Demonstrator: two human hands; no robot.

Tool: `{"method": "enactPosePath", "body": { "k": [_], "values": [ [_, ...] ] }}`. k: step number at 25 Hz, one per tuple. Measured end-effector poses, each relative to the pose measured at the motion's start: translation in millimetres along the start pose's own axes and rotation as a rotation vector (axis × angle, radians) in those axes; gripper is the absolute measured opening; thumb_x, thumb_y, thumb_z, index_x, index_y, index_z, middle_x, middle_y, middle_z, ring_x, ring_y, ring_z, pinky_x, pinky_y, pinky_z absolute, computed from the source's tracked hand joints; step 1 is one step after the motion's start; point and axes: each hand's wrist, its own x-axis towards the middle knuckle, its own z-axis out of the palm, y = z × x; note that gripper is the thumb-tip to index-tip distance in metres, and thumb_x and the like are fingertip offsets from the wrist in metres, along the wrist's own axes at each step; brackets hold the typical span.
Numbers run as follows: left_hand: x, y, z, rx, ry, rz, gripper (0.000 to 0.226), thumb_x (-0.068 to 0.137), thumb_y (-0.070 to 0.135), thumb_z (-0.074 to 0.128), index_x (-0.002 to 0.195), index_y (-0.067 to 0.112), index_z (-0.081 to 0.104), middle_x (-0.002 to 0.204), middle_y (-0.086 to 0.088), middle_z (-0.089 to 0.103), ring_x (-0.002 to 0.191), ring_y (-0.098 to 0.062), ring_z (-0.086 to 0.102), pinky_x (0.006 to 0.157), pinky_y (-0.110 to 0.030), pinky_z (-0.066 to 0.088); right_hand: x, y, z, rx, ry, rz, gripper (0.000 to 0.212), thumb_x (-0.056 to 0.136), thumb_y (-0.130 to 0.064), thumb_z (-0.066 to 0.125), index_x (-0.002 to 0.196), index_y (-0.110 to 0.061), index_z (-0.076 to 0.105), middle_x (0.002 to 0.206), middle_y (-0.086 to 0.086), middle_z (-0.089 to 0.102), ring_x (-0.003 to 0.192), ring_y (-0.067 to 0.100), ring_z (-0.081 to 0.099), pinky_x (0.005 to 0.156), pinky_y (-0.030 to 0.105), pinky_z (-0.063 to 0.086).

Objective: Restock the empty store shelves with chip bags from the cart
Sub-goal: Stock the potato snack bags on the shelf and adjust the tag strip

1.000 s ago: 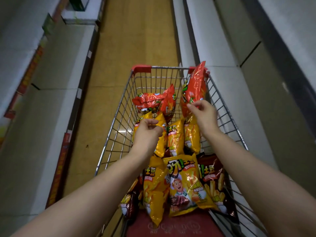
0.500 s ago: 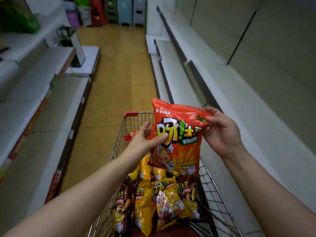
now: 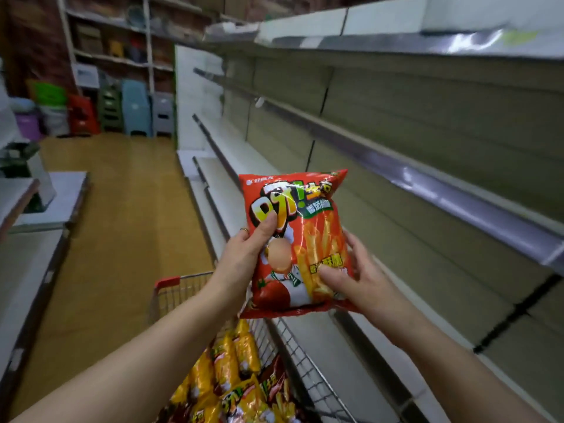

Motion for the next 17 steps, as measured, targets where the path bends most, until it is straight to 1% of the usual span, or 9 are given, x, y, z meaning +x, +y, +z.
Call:
{"method": "enactPosePath", "body": {
  "k": [2,5,6,7,9,11,13,15,17],
  "values": [
    [-5,12,26,0.032,-0.082,-0.005,0.052,0.079,0.049,0.057,0.108,0.007,0.066,0.093,-0.012,0.074,0.080,-0.026,0.072,0.065,-0.031,0.059,-22,-13,-12,0.049,0.055,-0.047,0.059,0.069,-0.030,0.068,0.123,-0.031,0.042,0.104,-0.009,0.069,0.090,0.011,0.069,0.066,0.019,0.054],
    [-10,26,70,0.075,-0.218,0.017,0.064,0.069,0.064,0.058,0.110,0.016,0.065,0.097,-0.007,0.074,0.088,-0.024,0.072,0.081,-0.037,0.056,-49,-37,-41,0.050,0.198,-0.131,0.052,0.073,-0.024,0.073,0.118,-0.028,0.047,0.101,-0.009,0.070,0.088,0.013,0.070,0.065,0.020,0.054],
    [-11,27,85,0.078,-0.256,0.030,0.068,0.067,0.068,0.064,0.114,0.018,0.062,0.100,-0.005,0.074,0.090,-0.025,0.071,0.085,-0.039,0.055,-59,-43,-52,0.040,0.245,-0.162,0.051,0.073,-0.024,0.072,0.118,-0.026,0.048,0.101,-0.008,0.071,0.088,0.013,0.070,0.065,0.020,0.054],
    [-13,27,101,0.080,-0.292,0.044,0.074,0.063,0.067,0.070,0.119,0.020,0.058,0.103,-0.004,0.073,0.092,-0.024,0.071,0.087,-0.041,0.054,-70,-48,-63,0.026,0.298,-0.194,0.050,0.072,-0.024,0.069,0.118,-0.025,0.049,0.101,-0.008,0.071,0.088,0.013,0.070,0.065,0.020,0.054],
    [-23,22,136,0.092,-0.371,0.059,0.080,0.056,0.054,0.075,0.125,0.022,0.051,0.106,-0.003,0.072,0.093,-0.024,0.071,0.088,-0.041,0.054,-98,-59,-87,-0.006,0.414,-0.253,0.051,0.071,-0.025,0.066,0.119,-0.027,0.048,0.102,-0.009,0.070,0.089,0.012,0.070,0.066,0.020,0.054],
    [-38,16,172,0.094,-0.465,0.062,0.078,0.054,0.048,0.075,0.123,0.021,0.051,0.106,-0.003,0.072,0.093,-0.023,0.071,0.090,-0.042,0.054,-133,-66,-111,-0.052,0.526,-0.273,0.056,0.069,-0.032,0.070,0.119,-0.031,0.045,0.105,-0.009,0.068,0.092,0.012,0.069,0.068,0.023,0.055],
    [-56,11,214,0.118,-0.540,0.073,0.073,0.053,0.051,0.076,0.117,0.020,0.057,0.102,-0.002,0.073,0.092,-0.021,0.071,0.092,-0.042,0.052,-175,-71,-138,-0.121,0.622,-0.246,0.067,0.060,-0.049,0.075,0.119,-0.038,0.042,0.107,-0.009,0.067,0.092,0.013,0.069,0.071,0.030,0.057],
    [-77,8,260,0.143,-0.631,0.043,0.064,0.057,0.052,0.080,0.108,0.019,0.062,0.097,-0.001,0.074,0.088,-0.018,0.072,0.088,-0.037,0.054,-222,-76,-164,-0.245,0.728,-0.206,0.073,0.051,-0.067,0.072,0.114,-0.046,0.042,0.106,-0.010,0.068,0.090,0.011,0.070,0.074,0.034,0.057],
    [-95,5,304,0.129,-0.752,-0.031,0.053,0.062,0.044,0.074,0.106,0.016,0.064,0.094,-0.003,0.075,0.085,-0.020,0.072,0.083,-0.033,0.056,-268,-81,-185,-0.330,0.822,-0.206,0.066,0.055,-0.075,0.066,0.111,-0.047,0.044,0.101,-0.013,0.070,0.088,0.006,0.069,0.075,0.028,0.055]
  ]
}}
